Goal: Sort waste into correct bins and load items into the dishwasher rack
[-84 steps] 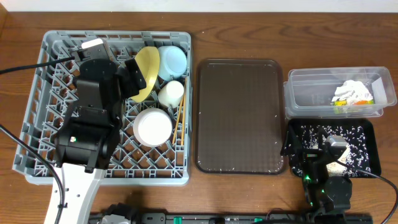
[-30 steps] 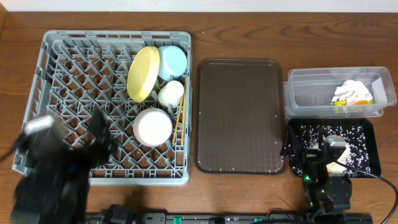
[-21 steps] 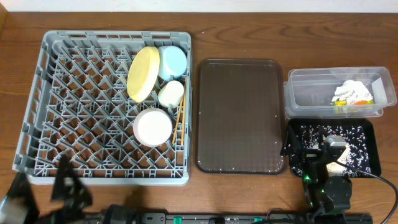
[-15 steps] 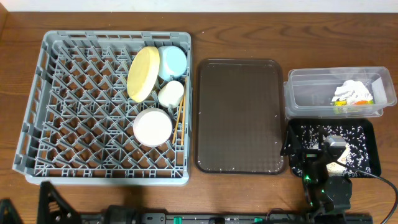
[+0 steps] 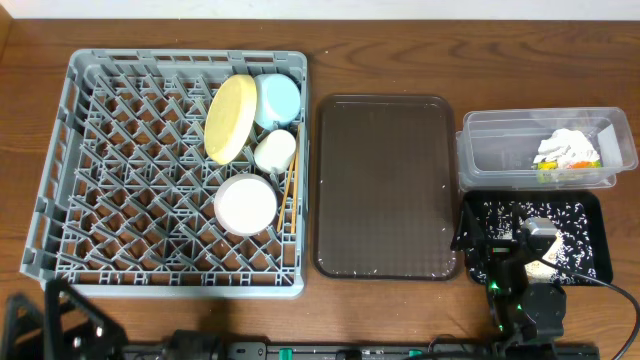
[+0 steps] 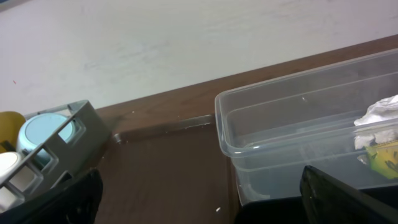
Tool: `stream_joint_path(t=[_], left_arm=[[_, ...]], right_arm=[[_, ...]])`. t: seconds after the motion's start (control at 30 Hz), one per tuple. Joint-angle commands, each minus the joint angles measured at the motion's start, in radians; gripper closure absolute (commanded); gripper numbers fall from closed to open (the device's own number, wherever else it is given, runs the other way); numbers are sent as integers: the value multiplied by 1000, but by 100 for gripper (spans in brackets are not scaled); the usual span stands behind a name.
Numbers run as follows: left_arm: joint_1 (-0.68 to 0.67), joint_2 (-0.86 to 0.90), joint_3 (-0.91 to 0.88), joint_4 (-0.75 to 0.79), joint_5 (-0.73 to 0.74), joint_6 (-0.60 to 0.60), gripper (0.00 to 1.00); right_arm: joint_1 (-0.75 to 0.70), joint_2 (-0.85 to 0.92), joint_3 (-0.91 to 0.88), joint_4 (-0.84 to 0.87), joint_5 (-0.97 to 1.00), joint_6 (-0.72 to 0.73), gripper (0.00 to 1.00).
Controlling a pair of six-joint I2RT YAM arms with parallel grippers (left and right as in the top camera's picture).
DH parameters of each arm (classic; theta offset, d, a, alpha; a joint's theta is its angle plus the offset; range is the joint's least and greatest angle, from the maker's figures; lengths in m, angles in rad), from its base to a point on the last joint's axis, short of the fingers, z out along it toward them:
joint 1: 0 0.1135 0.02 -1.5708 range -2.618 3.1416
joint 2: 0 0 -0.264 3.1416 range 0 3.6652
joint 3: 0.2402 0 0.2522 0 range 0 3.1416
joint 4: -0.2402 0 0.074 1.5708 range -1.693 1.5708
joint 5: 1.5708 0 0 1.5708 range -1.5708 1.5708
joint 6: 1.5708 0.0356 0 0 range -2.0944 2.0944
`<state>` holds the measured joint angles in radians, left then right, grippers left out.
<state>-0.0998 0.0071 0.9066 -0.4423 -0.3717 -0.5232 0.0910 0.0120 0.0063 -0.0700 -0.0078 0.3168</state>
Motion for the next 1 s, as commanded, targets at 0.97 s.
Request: stream_joint_path(t=[0.97], left_arm=[[5,-5,-817,676,98,-129,9]], right_arm=[[7,-6,-1,-4,0,-19,1]])
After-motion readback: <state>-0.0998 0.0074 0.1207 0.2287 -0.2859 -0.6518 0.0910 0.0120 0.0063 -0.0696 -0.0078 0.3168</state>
